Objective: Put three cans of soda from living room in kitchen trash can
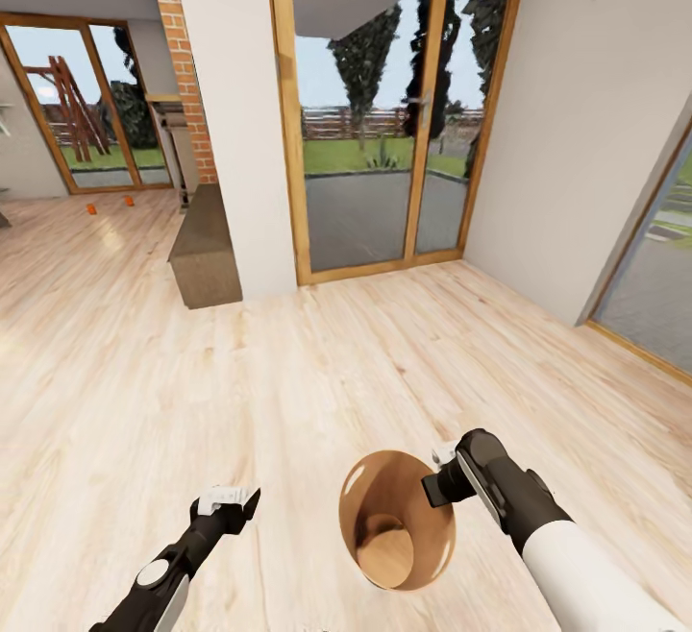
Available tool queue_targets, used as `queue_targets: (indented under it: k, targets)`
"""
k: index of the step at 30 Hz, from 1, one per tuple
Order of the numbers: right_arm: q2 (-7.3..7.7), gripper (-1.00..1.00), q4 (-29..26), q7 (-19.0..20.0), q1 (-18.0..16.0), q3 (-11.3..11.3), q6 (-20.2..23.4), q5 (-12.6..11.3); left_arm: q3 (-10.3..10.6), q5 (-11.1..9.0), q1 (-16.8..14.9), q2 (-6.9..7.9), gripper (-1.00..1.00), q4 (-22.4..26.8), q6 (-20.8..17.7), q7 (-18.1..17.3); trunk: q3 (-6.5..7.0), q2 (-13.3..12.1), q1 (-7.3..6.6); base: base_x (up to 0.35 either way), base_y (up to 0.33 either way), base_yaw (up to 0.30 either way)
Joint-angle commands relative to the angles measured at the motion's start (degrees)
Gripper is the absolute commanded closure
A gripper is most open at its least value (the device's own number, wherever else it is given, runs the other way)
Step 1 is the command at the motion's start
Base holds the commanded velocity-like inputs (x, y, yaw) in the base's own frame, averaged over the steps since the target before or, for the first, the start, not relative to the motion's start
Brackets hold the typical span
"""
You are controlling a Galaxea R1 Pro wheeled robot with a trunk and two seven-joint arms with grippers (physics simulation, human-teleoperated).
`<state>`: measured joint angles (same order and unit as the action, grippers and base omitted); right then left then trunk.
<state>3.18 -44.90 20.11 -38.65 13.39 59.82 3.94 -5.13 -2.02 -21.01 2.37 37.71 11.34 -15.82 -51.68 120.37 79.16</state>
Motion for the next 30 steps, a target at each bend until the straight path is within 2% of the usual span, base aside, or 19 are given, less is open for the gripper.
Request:
queue_targets:
  k: [1,16,30]
  targets:
    - [-0.02,1.00,-0.01,0.19,-0.02,-0.04,0.18,-1.39,0.00,0.00,0.00,0.00,-1.00,-0.01,0.00,0.00,-0.05,0.00,0.00,0.000,0.000,0.213]
    - [-0.02,1.00,-0.01,0.19,-0.02,-0.03,0.18,-1.39,0.03,0.00,0.00,0.01,-1.00,-0.07,0.00,0.00,-0.80,0.00,0.00,0.016,0.000,0.213]
    - [-0.09,1.00,-0.01,0.19,-0.02,-0.03,0.18,-1.42,0.03,0.00,0.00,0.01,-1.00,-0.37,-0.08,-0.06,-1.50,0.00,0.00,0.298,0.000,0.213]
